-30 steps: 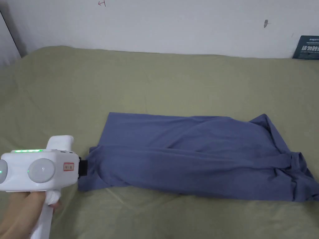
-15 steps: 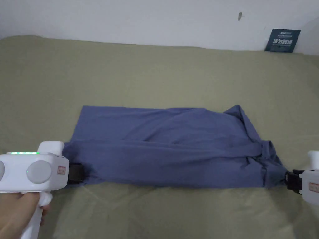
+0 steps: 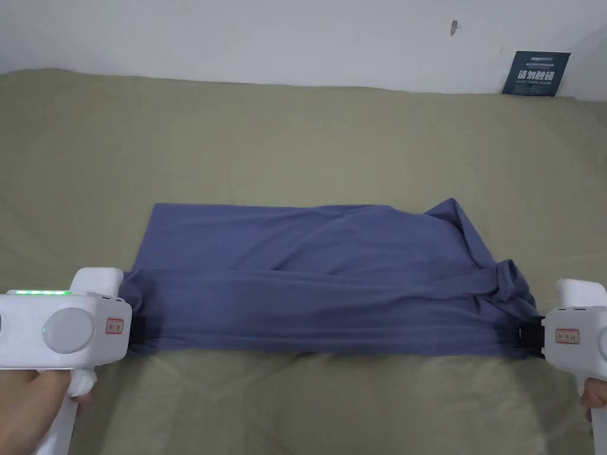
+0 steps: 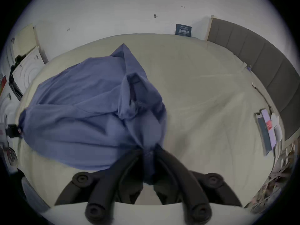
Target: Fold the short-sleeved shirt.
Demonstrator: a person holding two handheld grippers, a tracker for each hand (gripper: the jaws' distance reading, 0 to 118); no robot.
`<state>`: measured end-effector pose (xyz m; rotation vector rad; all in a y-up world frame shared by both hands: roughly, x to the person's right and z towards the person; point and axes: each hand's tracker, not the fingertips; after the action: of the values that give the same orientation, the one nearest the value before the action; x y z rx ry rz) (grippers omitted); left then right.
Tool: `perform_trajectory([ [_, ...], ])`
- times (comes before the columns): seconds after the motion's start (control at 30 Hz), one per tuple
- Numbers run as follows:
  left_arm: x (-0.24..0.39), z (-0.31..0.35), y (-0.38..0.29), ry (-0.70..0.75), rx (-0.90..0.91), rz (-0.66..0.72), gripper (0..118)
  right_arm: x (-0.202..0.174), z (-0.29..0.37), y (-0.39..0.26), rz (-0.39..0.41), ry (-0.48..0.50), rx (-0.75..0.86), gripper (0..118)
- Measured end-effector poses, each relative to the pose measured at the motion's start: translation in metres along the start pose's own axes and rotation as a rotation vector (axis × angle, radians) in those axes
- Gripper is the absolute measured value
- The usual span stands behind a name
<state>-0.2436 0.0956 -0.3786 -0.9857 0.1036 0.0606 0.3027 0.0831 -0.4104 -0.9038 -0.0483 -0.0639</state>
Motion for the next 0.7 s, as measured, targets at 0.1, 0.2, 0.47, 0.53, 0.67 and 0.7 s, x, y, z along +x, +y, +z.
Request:
perform_trajectory([
  [0.1,-0.003,0.008,-0.002,-0.003,0.005,0.001,6,0.002,0.019,-0.012,0.025,-0.007,0.017,9],
  [0.2,-0.005,0.021,-0.009,-0.012,0.018,0.0,6,0.001,0.044,-0.019,0.009,0.001,0.036,9],
  [0.47,-0.021,0.068,-0.066,-0.044,0.016,0.0,6,0.023,0.097,-0.086,-0.011,0.029,0.031,9],
  [0.53,-0.024,0.079,-0.08,-0.05,0.015,-0.006,6,0.022,0.112,-0.109,-0.016,0.033,0.028,9],
  [0.67,-0.032,0.091,-0.1,-0.052,0.006,-0.006,6,0.019,0.127,-0.139,-0.028,0.046,0.0,9],
  [0.7,-0.034,0.091,-0.103,-0.052,0.006,-0.001,6,0.019,0.128,-0.143,-0.033,0.051,-0.002,9],
])
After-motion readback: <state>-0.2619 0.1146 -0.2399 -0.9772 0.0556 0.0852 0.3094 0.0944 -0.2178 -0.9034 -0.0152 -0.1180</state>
